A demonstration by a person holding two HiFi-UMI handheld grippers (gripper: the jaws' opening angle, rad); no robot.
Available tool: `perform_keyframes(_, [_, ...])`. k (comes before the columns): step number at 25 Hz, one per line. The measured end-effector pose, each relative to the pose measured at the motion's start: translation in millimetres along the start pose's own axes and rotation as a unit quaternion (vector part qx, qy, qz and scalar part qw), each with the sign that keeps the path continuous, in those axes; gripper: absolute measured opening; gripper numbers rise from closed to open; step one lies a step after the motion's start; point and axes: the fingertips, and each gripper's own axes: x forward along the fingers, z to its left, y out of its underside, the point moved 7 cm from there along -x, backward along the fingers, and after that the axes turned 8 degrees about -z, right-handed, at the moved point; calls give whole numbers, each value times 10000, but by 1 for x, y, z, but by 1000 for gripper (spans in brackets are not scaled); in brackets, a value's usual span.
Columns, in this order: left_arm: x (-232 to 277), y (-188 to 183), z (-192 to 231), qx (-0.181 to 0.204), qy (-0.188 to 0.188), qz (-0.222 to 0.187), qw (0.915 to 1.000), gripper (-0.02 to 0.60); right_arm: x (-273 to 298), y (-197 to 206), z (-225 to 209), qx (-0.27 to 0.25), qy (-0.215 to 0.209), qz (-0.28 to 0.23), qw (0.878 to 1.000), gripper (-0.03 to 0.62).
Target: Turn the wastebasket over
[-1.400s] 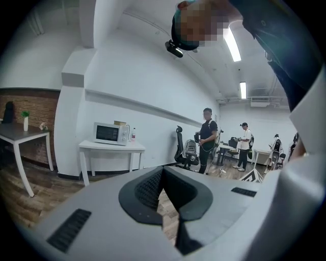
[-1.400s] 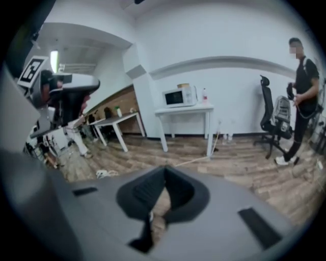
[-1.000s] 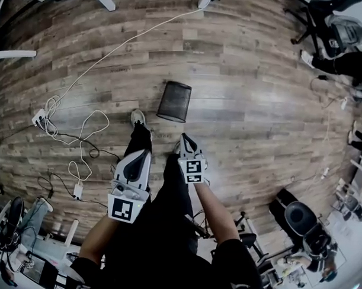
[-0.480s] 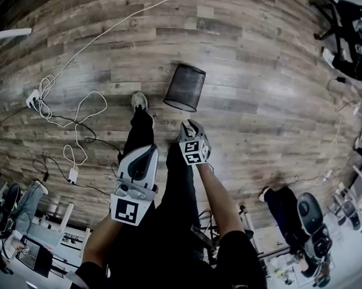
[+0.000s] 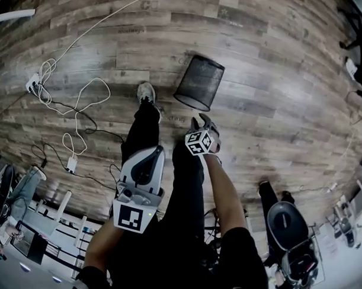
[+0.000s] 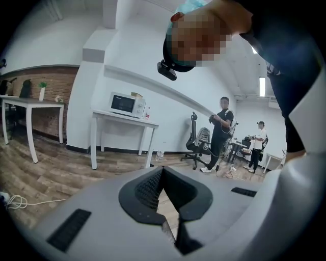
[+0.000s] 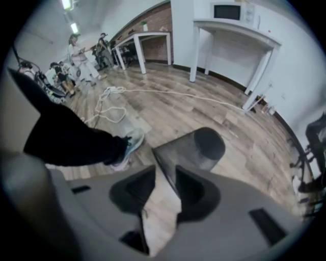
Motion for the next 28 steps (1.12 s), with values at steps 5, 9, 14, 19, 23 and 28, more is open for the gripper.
perform_keyframes(5, [5, 29, 5, -32, -47, -25, 10000, 34, 49, 27, -2, -448, 131, 328, 9984, 155])
perform_keyframes(9, [3, 49, 13, -83, -110, -36, 9999, 33, 84, 37, 1, -994, 192, 494, 9936, 236])
perform_keyframes(14, [-8, 62, 30, -228, -306, 15, 9993, 34, 110, 42, 5, -1210, 398, 786, 9887, 242])
perform_keyframes(19, [-14, 66, 43, -192, -369, -6, 9991, 33, 119, 42, 0, -1277, 692, 988, 9845, 241])
perform_keyframes(23, [-20, 67, 53, -281, -510, -69, 9983, 33, 117, 44, -3, -1257, 865, 1002, 9832, 190])
perform_keyframes(28, [-26, 65, 59, -358, -602, -135, 9975, 32, 115, 45, -6, -1207, 726, 1161, 9832, 180])
